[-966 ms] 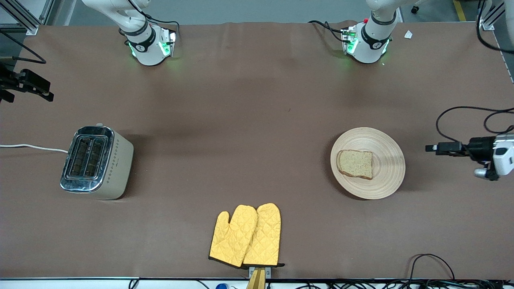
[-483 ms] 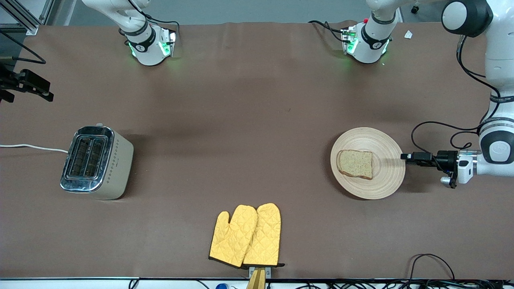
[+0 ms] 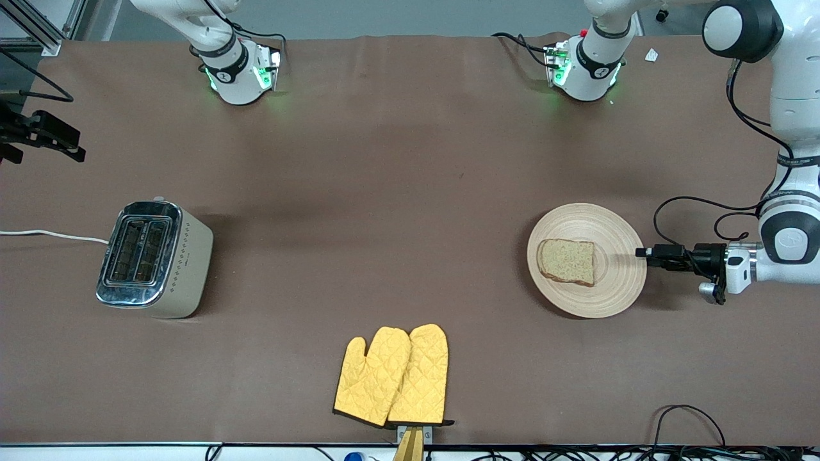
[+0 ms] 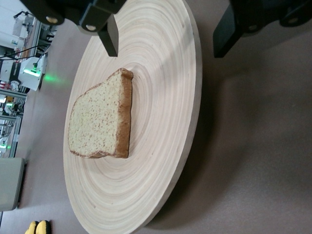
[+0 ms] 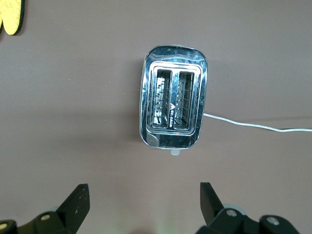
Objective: Move plate and put bread in toaster
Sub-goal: 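Grasp the wooden plate rim with the left gripper, then slide the plate toward the toaster with the left gripper while the right gripper approaches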
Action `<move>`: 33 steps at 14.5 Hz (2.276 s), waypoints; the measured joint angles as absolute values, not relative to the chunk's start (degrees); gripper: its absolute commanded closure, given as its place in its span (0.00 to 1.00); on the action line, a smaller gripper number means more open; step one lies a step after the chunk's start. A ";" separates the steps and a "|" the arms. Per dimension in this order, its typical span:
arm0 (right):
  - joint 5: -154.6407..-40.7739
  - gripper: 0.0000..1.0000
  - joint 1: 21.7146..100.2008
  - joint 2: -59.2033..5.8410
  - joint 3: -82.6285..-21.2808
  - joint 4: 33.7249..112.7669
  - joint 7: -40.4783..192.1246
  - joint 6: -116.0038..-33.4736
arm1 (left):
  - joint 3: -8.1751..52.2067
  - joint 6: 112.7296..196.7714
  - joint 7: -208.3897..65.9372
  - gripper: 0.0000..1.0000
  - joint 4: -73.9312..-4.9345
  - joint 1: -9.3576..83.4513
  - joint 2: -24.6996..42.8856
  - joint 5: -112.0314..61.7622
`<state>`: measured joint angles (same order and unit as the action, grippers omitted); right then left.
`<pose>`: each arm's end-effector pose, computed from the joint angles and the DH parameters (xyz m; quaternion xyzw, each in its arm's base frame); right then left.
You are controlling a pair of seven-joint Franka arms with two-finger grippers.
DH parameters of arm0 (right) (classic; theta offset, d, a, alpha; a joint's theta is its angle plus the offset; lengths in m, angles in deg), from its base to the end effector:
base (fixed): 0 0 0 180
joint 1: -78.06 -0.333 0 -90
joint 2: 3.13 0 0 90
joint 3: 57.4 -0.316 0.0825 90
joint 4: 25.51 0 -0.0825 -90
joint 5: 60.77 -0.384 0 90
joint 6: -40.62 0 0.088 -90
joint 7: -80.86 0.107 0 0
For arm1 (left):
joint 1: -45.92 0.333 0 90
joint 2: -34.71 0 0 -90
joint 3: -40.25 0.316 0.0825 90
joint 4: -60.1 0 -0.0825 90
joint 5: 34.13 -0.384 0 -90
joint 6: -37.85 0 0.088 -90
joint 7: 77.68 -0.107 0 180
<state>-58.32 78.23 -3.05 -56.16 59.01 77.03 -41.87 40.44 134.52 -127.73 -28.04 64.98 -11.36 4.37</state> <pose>0.5403 -0.0183 0.6586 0.9995 0.0187 -0.0180 0.0204 0.6209 0.1532 0.1606 0.8998 -0.1010 -0.0813 0.4166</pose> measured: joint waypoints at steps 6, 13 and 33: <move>-58.32 0.00 78.27 -3.05 -56.16 59.01 76.89 -41.88 | 40.45 135.19 -138.07 1.00 -27.99 64.98 -12.70 4.37; -59.45 0.00 79.10 -3.09 -55.82 59.01 76.27 -41.87 | 34.46 134.61 -135.19 1.00 -26.89 65.32 -13.00 5.51; -61.53 0.00 70.12 -17.74 -56.74 68.03 93.54 -65.11 | 23.97 174.02 -109.15 1.00 -19.33 25.09 -22.06 36.79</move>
